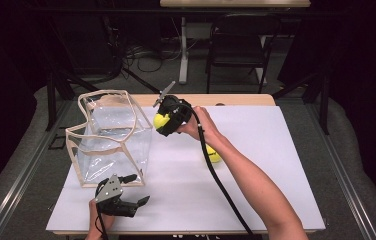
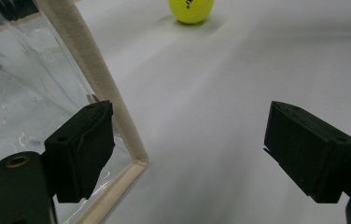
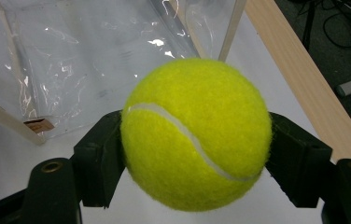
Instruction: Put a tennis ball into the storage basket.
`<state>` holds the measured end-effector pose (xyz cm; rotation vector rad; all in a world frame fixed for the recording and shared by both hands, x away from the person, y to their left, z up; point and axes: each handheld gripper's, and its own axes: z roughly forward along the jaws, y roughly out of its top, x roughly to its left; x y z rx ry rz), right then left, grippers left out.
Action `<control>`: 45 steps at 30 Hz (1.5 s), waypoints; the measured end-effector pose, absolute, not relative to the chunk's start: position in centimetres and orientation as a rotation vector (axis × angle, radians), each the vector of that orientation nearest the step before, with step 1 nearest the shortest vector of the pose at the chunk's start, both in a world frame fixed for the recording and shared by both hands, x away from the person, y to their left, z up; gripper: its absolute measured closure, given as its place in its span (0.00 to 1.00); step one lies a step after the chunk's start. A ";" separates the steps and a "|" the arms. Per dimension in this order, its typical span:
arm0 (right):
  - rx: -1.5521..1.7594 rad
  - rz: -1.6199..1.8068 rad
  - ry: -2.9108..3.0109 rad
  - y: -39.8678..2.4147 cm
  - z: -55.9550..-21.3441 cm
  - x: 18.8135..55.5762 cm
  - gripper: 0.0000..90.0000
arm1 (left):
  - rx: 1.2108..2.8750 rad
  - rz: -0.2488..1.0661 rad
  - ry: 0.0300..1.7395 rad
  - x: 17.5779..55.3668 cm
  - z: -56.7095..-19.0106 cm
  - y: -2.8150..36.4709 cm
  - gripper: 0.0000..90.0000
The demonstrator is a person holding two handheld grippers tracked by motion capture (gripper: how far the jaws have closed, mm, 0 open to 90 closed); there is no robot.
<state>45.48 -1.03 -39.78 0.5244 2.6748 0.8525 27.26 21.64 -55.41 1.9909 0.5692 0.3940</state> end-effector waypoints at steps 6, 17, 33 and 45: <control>0.522 0.857 2.670 -0.9 -39.3 45.6 0.30 | 1.987 0.394 0.569 27.3 -55.4 21.7 0.18; 0.519 0.860 2.672 -0.5 -38.8 45.8 0.30 | 1.987 0.393 0.569 27.3 -55.5 21.6 0.18; 0.514 0.870 2.660 -0.4 -37.6 46.1 0.30 | 1.983 0.390 0.568 27.3 -55.5 21.6 0.18; 0.499 0.864 2.651 0.0 -36.4 46.1 0.30 | 1.983 0.391 0.566 27.3 -55.4 21.7 0.18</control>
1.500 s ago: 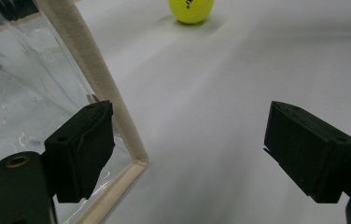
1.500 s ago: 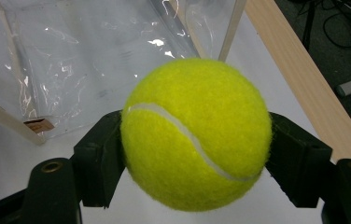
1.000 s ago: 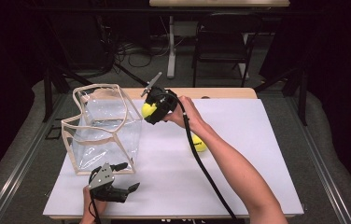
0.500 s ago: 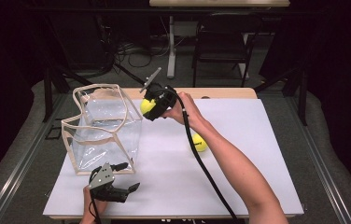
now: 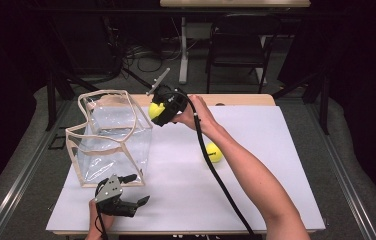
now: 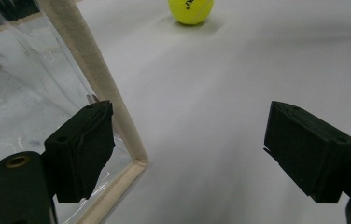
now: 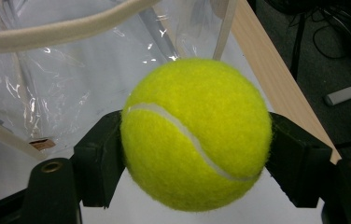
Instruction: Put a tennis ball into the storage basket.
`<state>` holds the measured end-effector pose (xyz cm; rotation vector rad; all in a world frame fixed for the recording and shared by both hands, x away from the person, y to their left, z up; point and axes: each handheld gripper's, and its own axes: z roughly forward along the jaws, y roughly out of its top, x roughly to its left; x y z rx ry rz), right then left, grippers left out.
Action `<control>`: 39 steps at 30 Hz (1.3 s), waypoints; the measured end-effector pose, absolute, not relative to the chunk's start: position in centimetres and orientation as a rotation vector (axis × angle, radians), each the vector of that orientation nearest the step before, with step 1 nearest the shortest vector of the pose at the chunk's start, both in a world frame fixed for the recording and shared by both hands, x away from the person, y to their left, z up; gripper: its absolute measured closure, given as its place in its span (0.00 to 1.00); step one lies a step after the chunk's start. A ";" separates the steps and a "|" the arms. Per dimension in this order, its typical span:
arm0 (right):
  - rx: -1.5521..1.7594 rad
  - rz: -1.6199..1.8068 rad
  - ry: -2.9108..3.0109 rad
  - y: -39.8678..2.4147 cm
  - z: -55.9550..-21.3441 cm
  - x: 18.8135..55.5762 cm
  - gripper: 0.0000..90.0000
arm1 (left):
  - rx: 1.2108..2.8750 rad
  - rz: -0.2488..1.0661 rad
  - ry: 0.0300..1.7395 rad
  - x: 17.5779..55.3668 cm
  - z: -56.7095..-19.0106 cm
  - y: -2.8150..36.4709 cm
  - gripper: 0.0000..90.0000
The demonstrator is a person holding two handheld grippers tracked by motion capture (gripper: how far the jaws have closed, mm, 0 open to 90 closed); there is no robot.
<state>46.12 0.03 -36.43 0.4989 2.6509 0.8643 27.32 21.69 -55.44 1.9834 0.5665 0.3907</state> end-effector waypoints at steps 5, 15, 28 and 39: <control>0.488 0.874 2.644 0.3 -35.8 46.1 0.30 | 1.985 0.388 0.569 27.3 -55.5 21.6 0.18; 0.480 0.880 2.637 0.9 -34.9 46.2 0.30 | 1.984 0.389 0.565 27.3 -55.4 21.6 0.18; 0.478 0.892 2.619 1.3 -33.9 46.4 0.30 | 1.980 0.386 0.567 27.3 -55.5 21.7 0.18; 0.476 0.916 2.596 1.5 -32.6 46.7 0.30 | 1.980 0.384 0.564 27.3 -55.5 21.7 0.18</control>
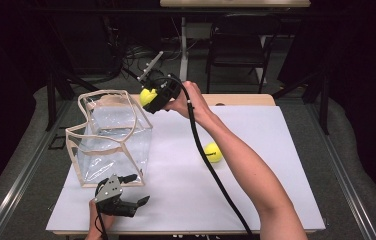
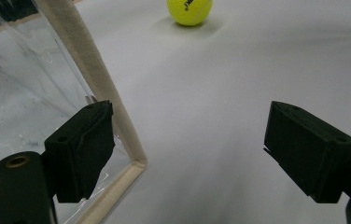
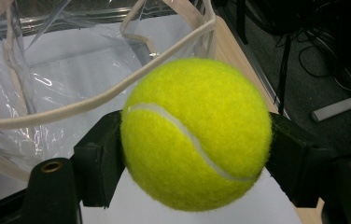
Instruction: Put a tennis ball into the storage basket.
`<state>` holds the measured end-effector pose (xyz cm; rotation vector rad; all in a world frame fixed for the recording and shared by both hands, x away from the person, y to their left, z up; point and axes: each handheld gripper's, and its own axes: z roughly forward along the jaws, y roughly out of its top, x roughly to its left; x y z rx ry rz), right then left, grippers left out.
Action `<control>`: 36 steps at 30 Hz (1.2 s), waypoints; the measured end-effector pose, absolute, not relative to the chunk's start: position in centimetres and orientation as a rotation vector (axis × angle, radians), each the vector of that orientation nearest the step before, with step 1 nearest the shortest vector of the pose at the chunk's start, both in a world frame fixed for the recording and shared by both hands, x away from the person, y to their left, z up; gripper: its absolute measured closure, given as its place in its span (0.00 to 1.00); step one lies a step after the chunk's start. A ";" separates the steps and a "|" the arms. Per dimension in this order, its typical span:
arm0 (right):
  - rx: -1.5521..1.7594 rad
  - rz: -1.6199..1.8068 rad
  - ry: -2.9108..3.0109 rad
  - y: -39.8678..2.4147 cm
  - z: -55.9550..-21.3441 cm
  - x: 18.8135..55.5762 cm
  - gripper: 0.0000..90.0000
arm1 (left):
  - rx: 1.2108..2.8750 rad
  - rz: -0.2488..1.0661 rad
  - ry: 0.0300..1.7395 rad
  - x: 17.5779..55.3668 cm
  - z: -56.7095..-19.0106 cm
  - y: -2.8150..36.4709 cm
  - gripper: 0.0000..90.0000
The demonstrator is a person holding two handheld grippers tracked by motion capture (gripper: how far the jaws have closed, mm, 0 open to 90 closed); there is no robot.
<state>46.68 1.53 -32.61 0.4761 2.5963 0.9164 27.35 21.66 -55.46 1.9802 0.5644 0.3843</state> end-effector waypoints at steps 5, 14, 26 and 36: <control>0.463 0.917 2.591 2.0 -32.2 46.7 0.30 | 1.980 0.385 0.563 27.4 -55.5 21.7 0.18; 0.463 0.940 2.579 2.7 -31.5 46.7 0.30 | 1.982 0.384 0.561 27.4 -55.5 21.7 0.18; 0.460 0.951 2.573 3.4 -31.0 46.8 0.30 | 1.978 0.390 0.565 27.4 -55.4 21.7 0.18; 0.448 0.962 2.560 4.4 -30.7 46.8 0.30 | 1.971 0.384 0.561 27.4 -55.4 21.7 0.18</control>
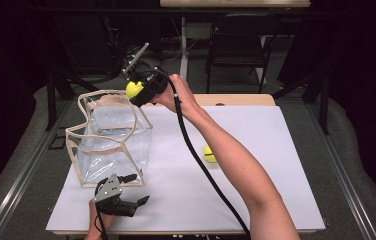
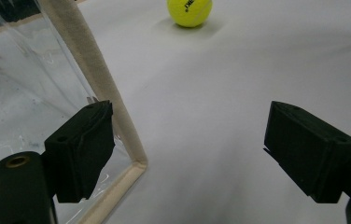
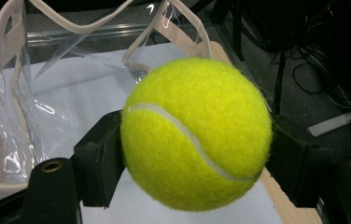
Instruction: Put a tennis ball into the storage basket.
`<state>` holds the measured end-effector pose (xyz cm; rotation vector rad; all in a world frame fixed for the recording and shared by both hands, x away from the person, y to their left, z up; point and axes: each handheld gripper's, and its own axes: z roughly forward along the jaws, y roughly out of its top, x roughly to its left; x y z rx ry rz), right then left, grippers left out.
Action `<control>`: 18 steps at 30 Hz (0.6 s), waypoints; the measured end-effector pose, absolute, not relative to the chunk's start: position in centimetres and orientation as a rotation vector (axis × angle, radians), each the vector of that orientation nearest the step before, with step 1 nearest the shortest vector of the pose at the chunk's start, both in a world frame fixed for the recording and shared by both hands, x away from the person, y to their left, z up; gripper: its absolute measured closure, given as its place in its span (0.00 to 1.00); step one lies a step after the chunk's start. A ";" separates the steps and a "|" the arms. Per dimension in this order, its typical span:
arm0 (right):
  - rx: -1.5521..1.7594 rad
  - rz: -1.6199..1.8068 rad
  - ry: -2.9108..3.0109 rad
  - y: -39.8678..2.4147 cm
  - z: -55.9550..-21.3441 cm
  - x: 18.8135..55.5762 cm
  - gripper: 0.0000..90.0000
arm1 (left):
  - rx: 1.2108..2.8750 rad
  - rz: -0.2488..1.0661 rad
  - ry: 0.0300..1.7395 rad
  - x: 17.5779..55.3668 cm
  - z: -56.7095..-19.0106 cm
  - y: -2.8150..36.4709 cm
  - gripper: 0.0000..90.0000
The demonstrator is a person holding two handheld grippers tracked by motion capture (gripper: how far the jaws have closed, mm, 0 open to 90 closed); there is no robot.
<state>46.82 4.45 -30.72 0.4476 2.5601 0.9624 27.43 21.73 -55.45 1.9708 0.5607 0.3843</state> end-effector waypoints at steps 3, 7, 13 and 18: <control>0.442 0.967 2.556 4.8 -30.6 46.6 0.30 | 1.978 0.383 0.561 27.4 -55.4 21.7 0.18; 0.431 0.972 2.553 5.2 -30.3 46.3 0.30 | 1.975 0.385 0.560 27.4 -55.4 21.7 0.18; 0.413 0.982 2.558 6.0 -30.2 46.0 0.30 | 1.970 0.382 0.560 27.5 -55.5 21.7 0.18; 0.401 0.987 2.564 6.7 -30.5 45.8 0.30 | 1.971 0.382 0.559 27.5 -55.5 21.7 0.18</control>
